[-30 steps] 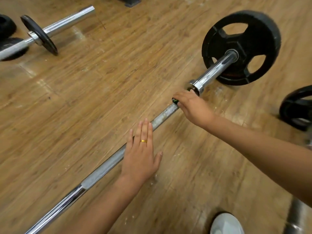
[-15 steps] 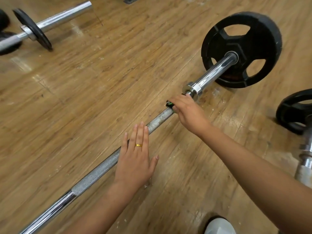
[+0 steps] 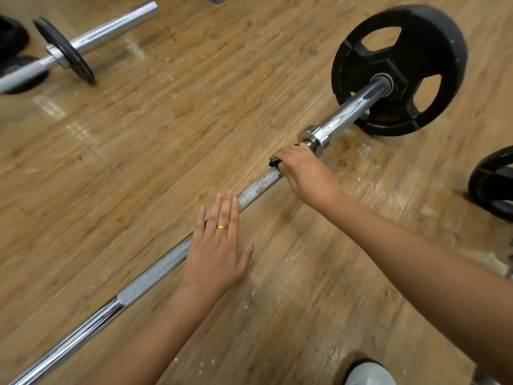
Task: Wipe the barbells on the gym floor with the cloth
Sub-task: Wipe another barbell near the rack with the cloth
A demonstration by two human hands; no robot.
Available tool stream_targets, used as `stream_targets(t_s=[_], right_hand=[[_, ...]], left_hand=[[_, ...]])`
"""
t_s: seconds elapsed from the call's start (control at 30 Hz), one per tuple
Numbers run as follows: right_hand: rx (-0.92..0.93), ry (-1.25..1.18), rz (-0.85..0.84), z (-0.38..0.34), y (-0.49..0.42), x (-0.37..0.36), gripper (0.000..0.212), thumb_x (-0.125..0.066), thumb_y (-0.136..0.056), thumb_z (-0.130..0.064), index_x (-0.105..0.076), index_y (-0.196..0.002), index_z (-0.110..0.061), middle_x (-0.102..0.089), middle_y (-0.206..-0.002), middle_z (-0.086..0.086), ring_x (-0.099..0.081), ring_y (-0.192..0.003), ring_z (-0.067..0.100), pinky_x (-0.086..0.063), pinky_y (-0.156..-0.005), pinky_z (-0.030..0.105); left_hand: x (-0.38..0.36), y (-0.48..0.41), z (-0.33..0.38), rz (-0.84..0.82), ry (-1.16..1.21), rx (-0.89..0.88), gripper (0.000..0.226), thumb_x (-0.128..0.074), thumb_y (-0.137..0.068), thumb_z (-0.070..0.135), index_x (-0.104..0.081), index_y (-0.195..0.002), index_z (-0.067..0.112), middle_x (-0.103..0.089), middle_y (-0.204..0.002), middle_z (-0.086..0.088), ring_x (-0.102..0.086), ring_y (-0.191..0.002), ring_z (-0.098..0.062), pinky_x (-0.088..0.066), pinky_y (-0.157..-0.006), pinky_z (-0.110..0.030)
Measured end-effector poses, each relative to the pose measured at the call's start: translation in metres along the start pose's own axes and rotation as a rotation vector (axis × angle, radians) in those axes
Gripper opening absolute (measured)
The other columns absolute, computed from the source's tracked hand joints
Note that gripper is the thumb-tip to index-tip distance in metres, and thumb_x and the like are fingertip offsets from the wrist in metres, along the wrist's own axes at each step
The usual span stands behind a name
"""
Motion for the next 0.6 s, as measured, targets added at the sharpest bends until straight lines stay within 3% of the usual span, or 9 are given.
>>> stream_targets(t_s=[0.07,0.23,0.3,0.4,0.6], right_hand=[[-0.018,-0.007,0.033,-0.016,0.000,-0.009,0.028,-0.046,-0.099,-0.012,-0.066,-0.117,-0.004,-0.068,-0.115,0.008,-0.058,-0.110,0.031,-0.030,-0.108,0.040],[0.258,0.026,-0.112,-0.034,-0.001,-0.015,0.040,-0.040,-0.100,-0.022,-0.062,-0.128,-0.006,-0.065,-0.127,0.008,-0.055,-0.121,0.026,-0.037,-0.110,0.042],[0.201,0.073,-0.147,-0.016,-0.015,-0.008,0.041,-0.037,-0.099,-0.024,-0.061,-0.128,-0.009,-0.066,-0.123,0.007,-0.056,-0.116,0.028,-0.042,-0.105,0.044],[0.061,0.095,-0.084,-0.003,-0.029,-0.005,0.030,-0.050,-0.098,-0.009,-0.062,-0.125,-0.004,-0.067,-0.117,0.014,-0.058,-0.111,0.036,-0.041,-0.104,0.048],[0.306,0.049,-0.010,-0.025,-0.030,-0.021,0.028,-0.062,-0.094,-0.009,-0.067,-0.121,-0.002,-0.069,-0.119,0.011,-0.059,-0.113,0.029,-0.037,-0.102,0.036]], left_hand=[[0.000,-0.003,-0.005,-0.016,-0.014,-0.001,0.089,-0.030,-0.096,0.058,-0.008,-0.158,-0.002,-0.003,-0.168,-0.018,-0.002,-0.156,-0.031,-0.009,-0.125,-0.052],[0.004,-0.011,-0.015,-0.042,0.003,0.017,0.089,-0.031,-0.095,0.059,-0.013,-0.158,-0.002,-0.008,-0.167,-0.018,-0.008,-0.155,-0.032,-0.005,-0.125,-0.051],[0.004,-0.014,-0.019,-0.040,0.041,0.018,0.089,-0.031,-0.095,0.060,-0.014,-0.159,0.000,-0.011,-0.167,-0.017,-0.009,-0.155,-0.031,-0.006,-0.125,-0.051],[0.005,-0.018,-0.027,-0.056,0.112,0.016,0.090,-0.031,-0.094,0.061,-0.012,-0.159,0.001,-0.009,-0.168,-0.013,-0.005,-0.156,-0.027,-0.006,-0.125,-0.050],[0.025,-0.031,-0.057,-0.291,0.232,-0.069,0.093,-0.009,-0.089,0.070,0.021,-0.157,0.014,0.030,-0.163,0.000,0.029,-0.149,-0.014,0.013,-0.122,-0.040]])
Point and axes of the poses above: each hand's wrist, its own y-axis away from the middle knuckle, its own x-axis out of the back of the hand, z = x × y, the point moved 1 cm from there along -y, towards the middle knuckle
